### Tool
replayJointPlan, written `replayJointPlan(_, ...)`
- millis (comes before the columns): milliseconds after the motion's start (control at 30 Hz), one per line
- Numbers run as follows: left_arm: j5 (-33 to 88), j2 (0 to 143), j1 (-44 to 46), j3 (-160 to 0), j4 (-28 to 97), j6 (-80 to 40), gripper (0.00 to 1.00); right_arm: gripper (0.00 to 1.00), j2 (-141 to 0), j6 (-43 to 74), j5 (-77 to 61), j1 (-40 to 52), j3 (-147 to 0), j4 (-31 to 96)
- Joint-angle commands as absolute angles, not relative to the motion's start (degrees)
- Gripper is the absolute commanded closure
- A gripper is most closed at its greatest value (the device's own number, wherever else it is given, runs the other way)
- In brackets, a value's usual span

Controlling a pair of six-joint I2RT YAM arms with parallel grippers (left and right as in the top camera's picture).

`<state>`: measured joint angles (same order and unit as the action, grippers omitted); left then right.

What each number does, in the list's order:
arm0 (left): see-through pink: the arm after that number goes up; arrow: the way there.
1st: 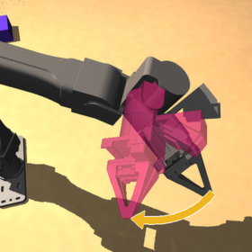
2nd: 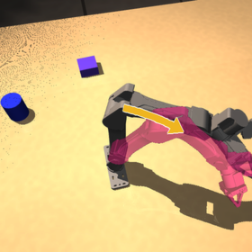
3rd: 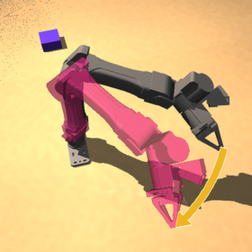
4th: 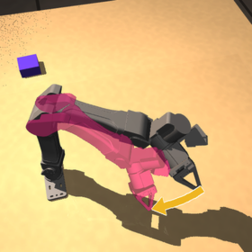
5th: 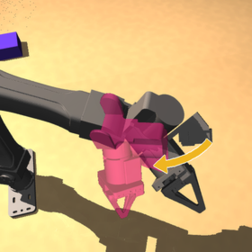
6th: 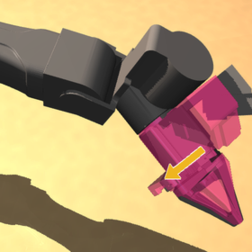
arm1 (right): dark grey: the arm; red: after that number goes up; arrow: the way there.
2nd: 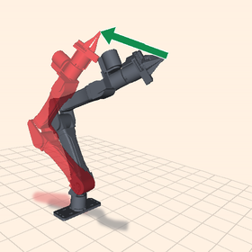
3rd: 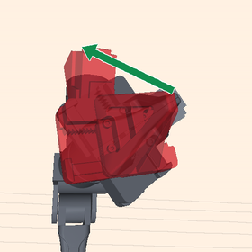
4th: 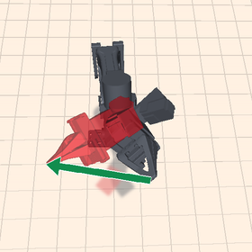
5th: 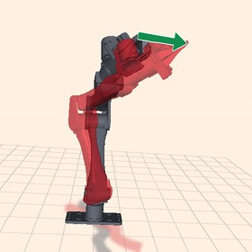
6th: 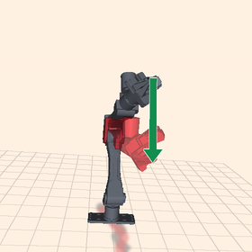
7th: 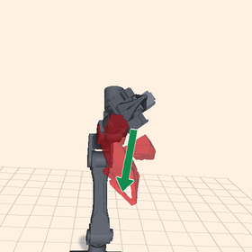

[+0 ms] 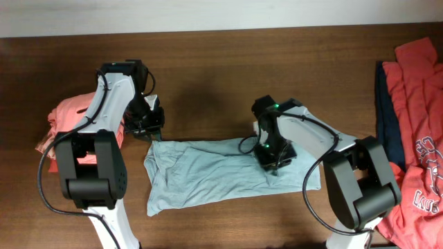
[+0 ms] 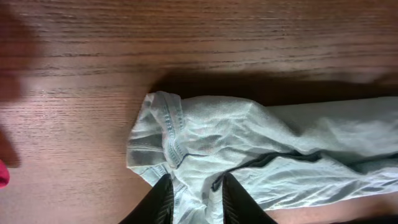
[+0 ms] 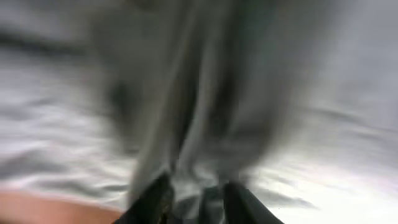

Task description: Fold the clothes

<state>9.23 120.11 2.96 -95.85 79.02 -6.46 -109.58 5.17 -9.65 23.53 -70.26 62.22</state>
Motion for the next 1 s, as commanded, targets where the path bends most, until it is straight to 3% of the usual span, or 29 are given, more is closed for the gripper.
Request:
replayJointPlan(0,9.6,119.2,3.1,-96.7,79.1,-5.9,0.73,0.67,-110.0,-6.6,-26.6,26.5,-69.8,62.1)
replayJointPlan(400,9.6,119.2,3.1,-96.7,79.1,-5.9,0.73,0.67,-109.6,-10.8,-27.2,28.2,-70.1,62.9)
replayJointPlan(800,9.6,119.2,3.1,-96.7,79.1,-5.9,0.73,0.67,-95.6,4.1,0.4,24.3,-75.0,64.1)
replayJointPlan(967,9.7,119.2,3.1,-96.7,79.1,-5.9,0.73,0.67,-95.7,5.0,2.2,20.3,-74.8,64.1)
